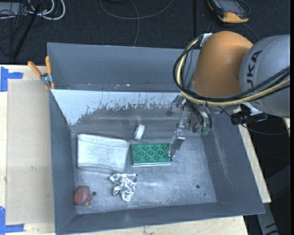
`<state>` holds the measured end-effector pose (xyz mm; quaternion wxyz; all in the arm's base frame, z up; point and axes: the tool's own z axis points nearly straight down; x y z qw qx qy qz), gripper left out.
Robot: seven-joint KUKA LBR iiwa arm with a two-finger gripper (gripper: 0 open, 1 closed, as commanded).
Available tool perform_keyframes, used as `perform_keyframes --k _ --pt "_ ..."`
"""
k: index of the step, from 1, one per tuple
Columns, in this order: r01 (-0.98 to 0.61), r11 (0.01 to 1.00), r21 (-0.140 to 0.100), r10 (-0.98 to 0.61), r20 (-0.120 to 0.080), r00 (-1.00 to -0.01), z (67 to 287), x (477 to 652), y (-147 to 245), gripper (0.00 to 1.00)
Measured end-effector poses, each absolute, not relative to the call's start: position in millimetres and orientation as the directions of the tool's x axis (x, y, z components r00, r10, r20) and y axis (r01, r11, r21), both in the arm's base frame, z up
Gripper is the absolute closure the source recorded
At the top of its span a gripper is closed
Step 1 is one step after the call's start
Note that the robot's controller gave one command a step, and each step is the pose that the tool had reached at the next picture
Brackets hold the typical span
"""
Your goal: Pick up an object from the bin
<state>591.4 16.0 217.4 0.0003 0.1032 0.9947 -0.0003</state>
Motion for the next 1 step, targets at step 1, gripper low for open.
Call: perform_keyframes --k 1 --pt "0.352 0.936 -0.002 0.352 0.008 -0.936 104.0 588.2 23.3 0.00"
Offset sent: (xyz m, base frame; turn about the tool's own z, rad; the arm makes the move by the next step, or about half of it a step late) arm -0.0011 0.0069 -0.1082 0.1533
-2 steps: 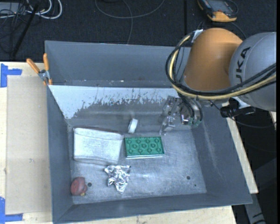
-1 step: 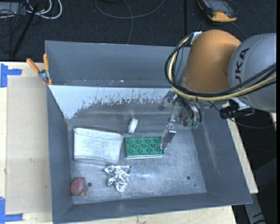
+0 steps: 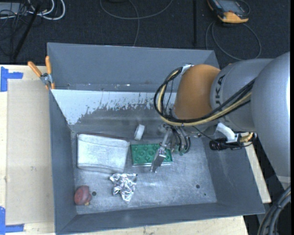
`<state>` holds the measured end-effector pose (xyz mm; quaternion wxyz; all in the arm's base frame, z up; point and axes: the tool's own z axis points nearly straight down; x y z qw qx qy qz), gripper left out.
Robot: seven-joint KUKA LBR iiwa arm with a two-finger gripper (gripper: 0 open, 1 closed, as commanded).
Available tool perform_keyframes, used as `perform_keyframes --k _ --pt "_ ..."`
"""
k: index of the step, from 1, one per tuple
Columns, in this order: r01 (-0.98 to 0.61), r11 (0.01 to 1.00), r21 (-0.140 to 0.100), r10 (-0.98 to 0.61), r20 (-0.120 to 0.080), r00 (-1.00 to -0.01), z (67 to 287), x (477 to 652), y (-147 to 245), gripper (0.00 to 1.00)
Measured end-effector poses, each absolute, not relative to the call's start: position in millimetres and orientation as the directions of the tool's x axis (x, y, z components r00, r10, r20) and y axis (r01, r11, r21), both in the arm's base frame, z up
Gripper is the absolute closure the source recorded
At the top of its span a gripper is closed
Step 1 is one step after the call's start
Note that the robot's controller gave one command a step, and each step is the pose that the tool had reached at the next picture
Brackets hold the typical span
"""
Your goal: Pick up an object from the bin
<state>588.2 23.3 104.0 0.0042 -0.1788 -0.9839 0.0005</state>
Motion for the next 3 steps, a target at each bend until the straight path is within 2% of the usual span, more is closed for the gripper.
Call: perform_keyframes --k 1,2,3 --pt "0.330 0.944 0.000 0.330 -0.004 -0.944 72.2 597.6 29.9 0.00" --pt "0.326 0.945 0.003 0.326 -0.010 -0.945 77.5 600.2 30.7 1.00" --pt "0.304 0.953 0.003 0.304 -0.009 -0.953 268.5 597.9 9.3 1.00"
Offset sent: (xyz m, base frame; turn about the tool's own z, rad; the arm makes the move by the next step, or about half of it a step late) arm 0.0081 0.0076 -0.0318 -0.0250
